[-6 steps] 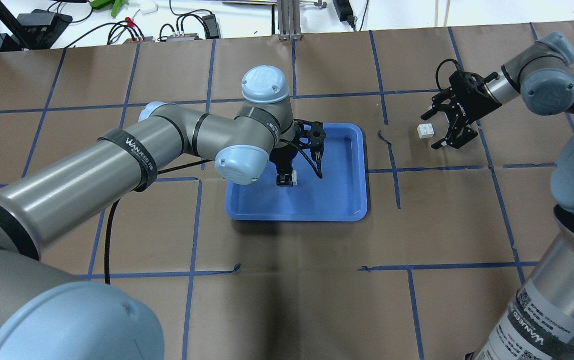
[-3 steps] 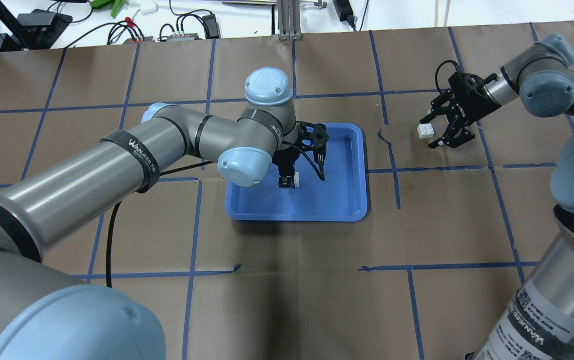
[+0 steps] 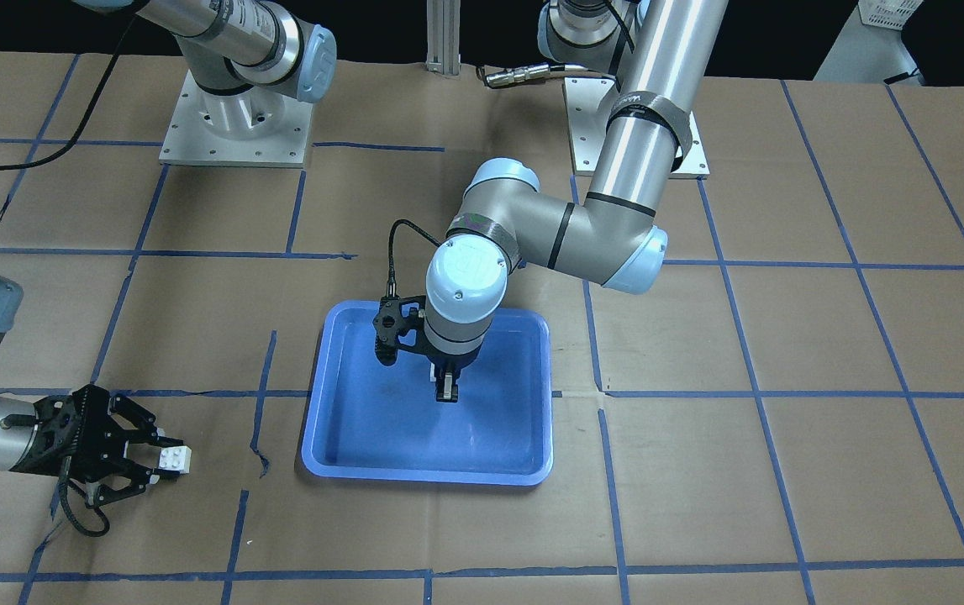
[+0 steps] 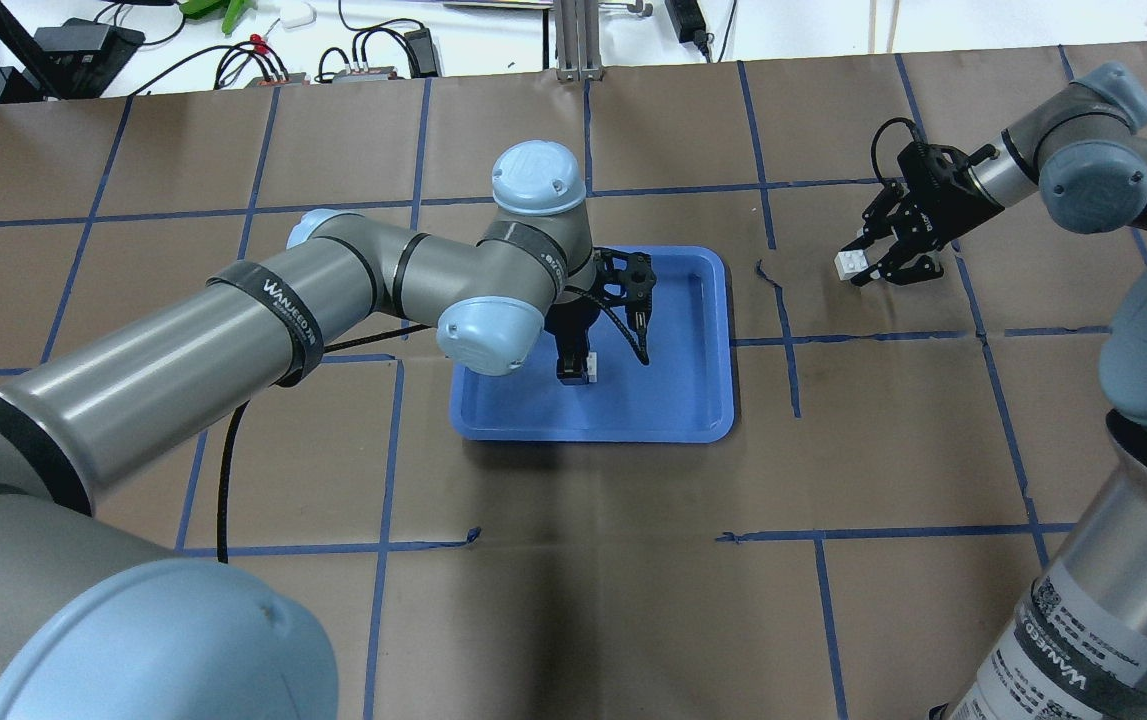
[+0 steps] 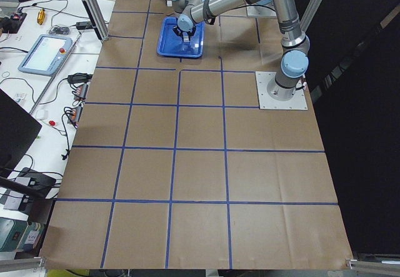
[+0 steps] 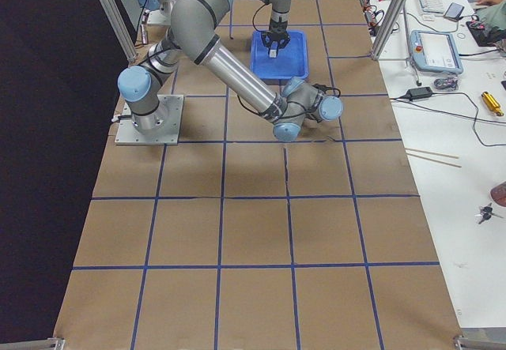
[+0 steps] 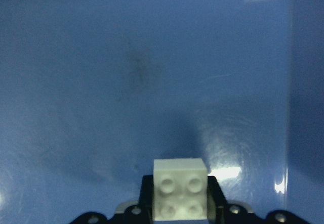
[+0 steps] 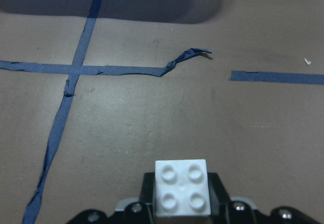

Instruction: Assemble white blocks and place on blue tray

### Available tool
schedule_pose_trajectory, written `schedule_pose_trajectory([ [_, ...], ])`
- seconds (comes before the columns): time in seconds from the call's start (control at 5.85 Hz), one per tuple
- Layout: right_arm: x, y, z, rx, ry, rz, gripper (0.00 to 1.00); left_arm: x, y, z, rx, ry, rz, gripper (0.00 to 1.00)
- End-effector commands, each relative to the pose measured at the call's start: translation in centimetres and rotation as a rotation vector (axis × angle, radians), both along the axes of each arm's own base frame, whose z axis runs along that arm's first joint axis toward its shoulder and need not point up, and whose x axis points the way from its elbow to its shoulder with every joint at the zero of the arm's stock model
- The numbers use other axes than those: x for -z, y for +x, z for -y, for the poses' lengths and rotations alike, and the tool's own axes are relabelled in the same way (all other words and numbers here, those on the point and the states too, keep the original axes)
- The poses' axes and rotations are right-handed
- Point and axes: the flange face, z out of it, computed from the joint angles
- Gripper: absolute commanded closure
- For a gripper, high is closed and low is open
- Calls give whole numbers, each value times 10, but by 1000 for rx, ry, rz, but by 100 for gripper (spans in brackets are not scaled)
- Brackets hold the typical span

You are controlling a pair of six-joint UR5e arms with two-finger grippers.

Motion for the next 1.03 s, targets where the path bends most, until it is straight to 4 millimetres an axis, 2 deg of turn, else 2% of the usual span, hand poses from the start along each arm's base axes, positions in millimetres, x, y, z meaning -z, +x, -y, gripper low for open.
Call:
schedule_pose_trajectory([
  [0.0, -6, -1, 2, 19, 2, -6, 79, -5, 0, 0, -1, -3, 2, 16],
  [0.17, -17, -2, 5, 44, -1, -9, 80, -27, 3, 3, -31, -33, -2, 15],
  [0.34, -41, -2, 9, 85, -6, -21, 81, -65, 17, 10, -65, -44, -10, 15],
  [0.51, -74, 6, 6, 79, -44, -34, 82, -98, 35, 5, -84, -38, -6, 15],
  [0.68, -106, 21, -3, 74, -84, -14, 82, -135, 58, -3, -105, -24, -5, 11],
  [0.85, -116, 45, -23, 57, -86, 9, 82, -176, 82, -20, -136, -2, 2, 10],
])
